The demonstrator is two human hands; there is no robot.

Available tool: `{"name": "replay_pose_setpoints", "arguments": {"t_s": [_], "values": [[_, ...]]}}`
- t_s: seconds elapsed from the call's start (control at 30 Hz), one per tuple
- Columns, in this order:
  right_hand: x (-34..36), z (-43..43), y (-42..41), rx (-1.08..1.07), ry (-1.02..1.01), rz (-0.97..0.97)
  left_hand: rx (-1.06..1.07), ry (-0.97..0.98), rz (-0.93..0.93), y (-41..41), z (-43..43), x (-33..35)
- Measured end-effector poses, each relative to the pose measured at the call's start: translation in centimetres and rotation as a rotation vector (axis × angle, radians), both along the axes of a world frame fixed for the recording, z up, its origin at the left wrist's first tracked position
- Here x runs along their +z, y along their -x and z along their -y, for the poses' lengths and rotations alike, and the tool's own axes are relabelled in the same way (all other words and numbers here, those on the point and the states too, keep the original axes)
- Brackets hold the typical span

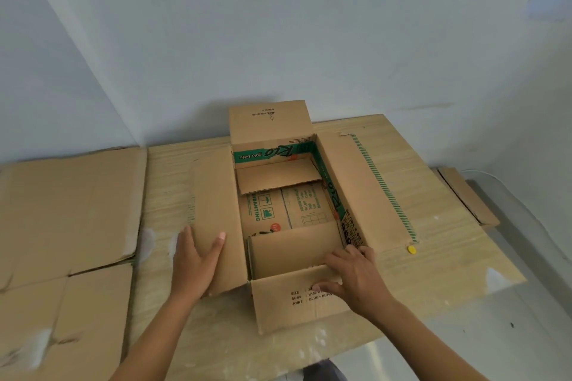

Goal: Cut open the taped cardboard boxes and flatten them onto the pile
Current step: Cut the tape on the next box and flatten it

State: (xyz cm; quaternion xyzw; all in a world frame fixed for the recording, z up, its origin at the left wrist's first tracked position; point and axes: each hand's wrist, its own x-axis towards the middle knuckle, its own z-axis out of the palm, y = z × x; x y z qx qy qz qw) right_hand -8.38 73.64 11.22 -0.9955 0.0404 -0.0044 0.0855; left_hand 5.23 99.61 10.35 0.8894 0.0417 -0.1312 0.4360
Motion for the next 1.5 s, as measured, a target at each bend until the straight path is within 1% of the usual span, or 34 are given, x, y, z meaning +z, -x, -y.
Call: {"name": "replay_pose_setpoints", "arguments": {"t_s": [0.07,0.13,0.2,0.3,0.4,0.5,0.57,0.67,0.77,0.83,0.97,1.03,1.13,1.27,1.4,1.5], "values": [[0.0,0.1,0.0,0.010,-0.012,0.002,0.151,0.160,-0.099,-0.8,-0.8,1.4],[-0.1,0.3,0.0,0.011,-0.027,0.005,0.229,0.324,-0.163,-1.6,-1.8,2.9],[-0.1,0.4,0.0,0.008,-0.070,-0.009,0.203,0.453,-0.142,-1.9,-2.2,4.7],[0.9,0.4,-0.2,0.018,-0.130,-0.105,0.075,0.538,-0.088,-1.8,-1.4,7.4],[2.5,0.4,-0.5,0.037,-0.218,-0.281,-0.079,0.527,-0.060,-1.1,0.1,9.1],[3.9,0.4,-1.2,0.017,-0.354,-0.339,-0.211,0.467,-0.028,0.0,2.3,10.0],[4.9,0.1,-2.1,-0.027,-0.522,-0.309,-0.264,0.425,0.000,0.7,3.8,10.5],[7.1,-1.7,-4.4,-0.042,-0.709,-0.189,-0.299,0.393,0.015,1.4,5.5,10.5],[9.0,-4.4,-7.2,-0.058,-0.908,-0.108,-0.310,0.393,0.038,1.6,6.3,10.2],[9.9,-6.1,-8.7,-0.034,-0.991,-0.066,-0.301,0.417,0.041,1.8,6.6,10.1],[11.3,-8.7,-10.8,0.015,-0.975,0.008,-0.328,0.478,0.095,1.9,6.6,10.3],[11.5,-9.7,-11.7,-0.006,-0.983,0.019,-0.330,0.491,0.109,1.9,6.5,10.3],[11.3,-10.4,-12.9,-0.047,-0.984,-0.053,-0.318,0.487,0.124,2.0,6.3,10.3],[11.1,-10.5,-13.7,-0.033,-0.881,-0.139,-0.296,0.524,0.112,2.0,6.1,10.1],[11.8,-11.1,-13.8,-0.027,-0.895,-0.175,-0.303,0.553,0.082,1.9,5.3,9.4],[12.4,-11.6,-13.6,-0.024,-0.889,-0.161,-0.290,0.606,0.057,1.7,4.6,9.2]]}}
